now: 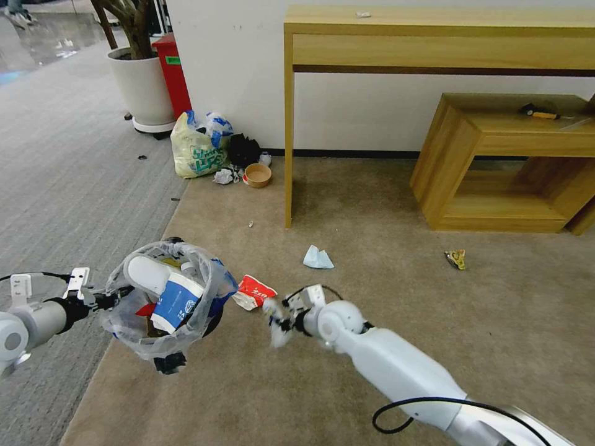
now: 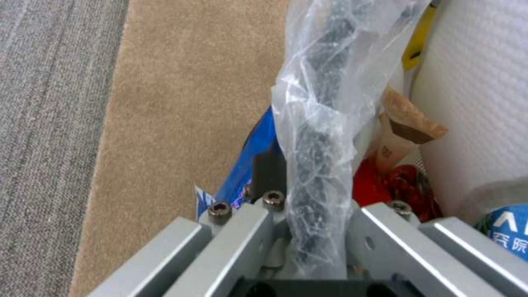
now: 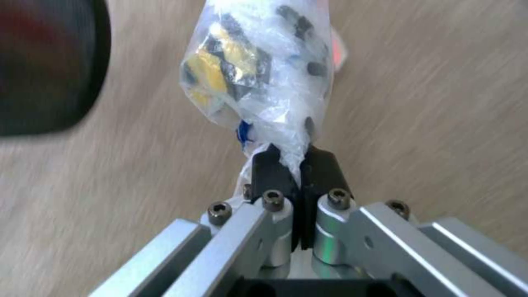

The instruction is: Pick up the trash bin and place the garbage on the floor into it.

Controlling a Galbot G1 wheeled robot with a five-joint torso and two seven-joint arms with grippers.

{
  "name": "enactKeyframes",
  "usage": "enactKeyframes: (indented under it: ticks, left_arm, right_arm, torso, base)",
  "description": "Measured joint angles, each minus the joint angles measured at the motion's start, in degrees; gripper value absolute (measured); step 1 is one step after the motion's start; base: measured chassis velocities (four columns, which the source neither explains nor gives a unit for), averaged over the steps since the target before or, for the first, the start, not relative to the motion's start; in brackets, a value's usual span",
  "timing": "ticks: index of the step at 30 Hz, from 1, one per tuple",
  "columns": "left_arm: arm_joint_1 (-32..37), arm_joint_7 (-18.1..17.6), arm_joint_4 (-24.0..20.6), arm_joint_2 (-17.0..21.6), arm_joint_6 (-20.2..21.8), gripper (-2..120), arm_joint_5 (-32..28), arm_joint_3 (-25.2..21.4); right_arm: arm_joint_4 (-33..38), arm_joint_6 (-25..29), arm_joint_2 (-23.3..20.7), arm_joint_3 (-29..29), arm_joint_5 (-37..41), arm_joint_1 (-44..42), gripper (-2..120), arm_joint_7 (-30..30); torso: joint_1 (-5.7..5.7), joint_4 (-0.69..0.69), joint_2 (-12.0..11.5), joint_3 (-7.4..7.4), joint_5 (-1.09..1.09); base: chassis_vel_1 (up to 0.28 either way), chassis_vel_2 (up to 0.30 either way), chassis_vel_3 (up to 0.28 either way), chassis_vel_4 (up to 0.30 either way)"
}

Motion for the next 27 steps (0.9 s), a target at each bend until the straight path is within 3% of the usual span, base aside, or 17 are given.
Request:
enactKeyframes:
  ticks: [8,14,21,27]
  left_arm:
    - [-0.51,0.3,0.25,-0.51,0.0,0,1.87,0.79]
    - [-0.6,0.0,-0.94,-0.48,0.0,0,3.42,2.0]
    - [-1.89,-0.3,-1.06,1.29,0.0,0,3.56,3.4]
    - [-2.04,0.57,-1.41,3.39,0.0,0,3.53,3.76]
  right_arm:
    - [10.46,3.48,-2.74,6.03,-2.58,2.36,0,0.71]
    - [15.08,7.07,-0.98,6.47,-1.55,8.55,0,-4.14]
    - [17.68,6.72,3.51,-0.41,4.25,18.5,0,-9.57]
    - [17.4,4.77,5.32,-7.34,5.93,21.54,0,-10.65]
  torso:
    - [0.0,-0.01,0.0,0.0,0.0]
    - [0.0,0.01,0.0,0.0,0.0]
    - [0.0,0.02,0.0,0.0,-0.02]
    - [0.0,0.01,0.0,0.0,-0.02]
  base:
    - [0.0,0.0,0.0,0.0]
    - [0.0,0.0,0.0,0.0]
    - [0.0,0.0,0.0,0.0]
    - [0.0,0.0,0.0,0.0]
